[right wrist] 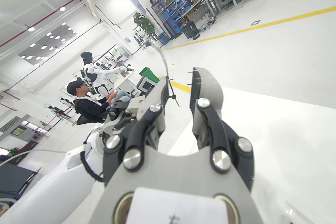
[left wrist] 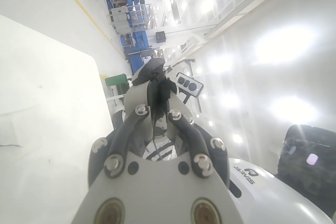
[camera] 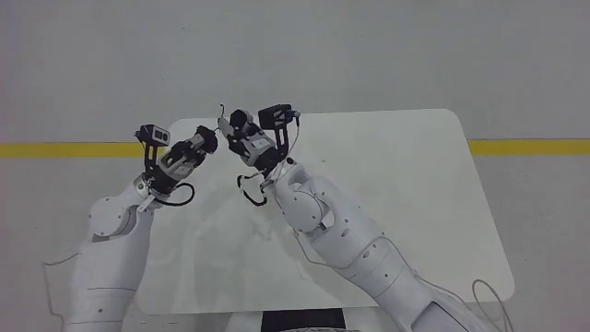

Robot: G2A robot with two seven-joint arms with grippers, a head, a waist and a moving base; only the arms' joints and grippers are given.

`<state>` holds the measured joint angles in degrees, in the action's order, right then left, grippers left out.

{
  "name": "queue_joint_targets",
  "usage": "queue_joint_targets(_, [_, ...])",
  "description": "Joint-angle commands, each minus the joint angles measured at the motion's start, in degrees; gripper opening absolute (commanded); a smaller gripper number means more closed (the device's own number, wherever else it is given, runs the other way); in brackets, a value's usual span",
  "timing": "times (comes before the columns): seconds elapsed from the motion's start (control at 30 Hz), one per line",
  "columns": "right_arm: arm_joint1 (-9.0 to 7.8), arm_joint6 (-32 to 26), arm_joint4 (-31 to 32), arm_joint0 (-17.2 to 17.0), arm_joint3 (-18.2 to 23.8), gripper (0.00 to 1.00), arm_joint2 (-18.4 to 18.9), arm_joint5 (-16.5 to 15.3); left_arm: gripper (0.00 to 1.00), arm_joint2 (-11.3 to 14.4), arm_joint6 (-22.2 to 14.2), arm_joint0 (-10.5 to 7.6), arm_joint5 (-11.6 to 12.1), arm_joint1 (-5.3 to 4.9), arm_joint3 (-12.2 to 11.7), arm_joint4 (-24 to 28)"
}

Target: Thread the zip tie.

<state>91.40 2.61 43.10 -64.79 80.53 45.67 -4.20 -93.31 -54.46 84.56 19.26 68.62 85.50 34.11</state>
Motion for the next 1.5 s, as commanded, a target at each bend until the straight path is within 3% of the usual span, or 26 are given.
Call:
queue_joint_targets(0.0, [-0.11, 0.9, 0.7, -0.4, 0.5, 1.0, 0.6, -0.1, 0.0, -0.1, -0.4, -0.23, -0.9, -0.1, -0.2, 1.8])
queue_joint_targets(0.1, [-0.42, 2.8, 4.0, -1.0, 0.9, 1.0, 1.4, -0.4, 0.0, -0.4, -2.3, -0.68, -4.9, -0.23, -0.7, 7.5])
queue_joint_targets(0.3, [-0.79, 6.6, 12.5, -1.5, 0.5, 1.0, 1.4, 0.3, 0.0, -1.3, -5.9, -1.98, -17.1, -0.59, -2.6, 18.7])
queue_joint_targets(0.6, [-0.79, 6.6, 12.5, -1.5, 0.5, 1.0, 1.4, 0.3, 0.0, -1.4, -6.2, -2.09, -17.1, -0.67, -2.4, 18.1])
queue_joint_targets(0.63, [-0.82, 6.5, 12.9, -1.5, 0.3, 1.0, 1.4, 0.4, 0.0, -0.9, -4.9, -1.96, -18.3, -0.57, -2.3, 19.3])
queue_joint_targets(0.7, [-1.08, 7.6, 18.2, -1.1, -0.1, 1.0, 1.3, 0.8, 0.0, -0.3, -3.4, -1.64, -21.6, -0.35, -2.2, 24.0])
queue_joint_targets(0.87, [-1.08, 13.3, 24.7, -0.9, -2.7, 1.0, 0.5, 0.9, 0.0, 0.5, -0.4, -0.28, -31.5, -0.1, -1.7, 34.1])
queue_joint_targets(1.0, [-0.78, 16.9, 29.7, 0.4, -5.5, 1.0, -0.8, 1.2, 0.0, 1.2, 1.0, 0.61, -37.0, 0.0, -1.4, 39.2])
queue_joint_targets(1.27, [-0.78, 16.9, 29.7, 0.4, -5.5, 1.0, -0.8, 1.2, 0.0, 1.4, 1.2, 0.63, -37.4, 0.01, -0.7, 39.9])
queue_joint_targets(1.47, [-1.06, 18.1, 37.5, 0.5, -5.0, 1.0, -0.9, 3.6, 0.0, 2.5, 3.3, 1.04, -38.7, -0.15, 0.8, 41.9])
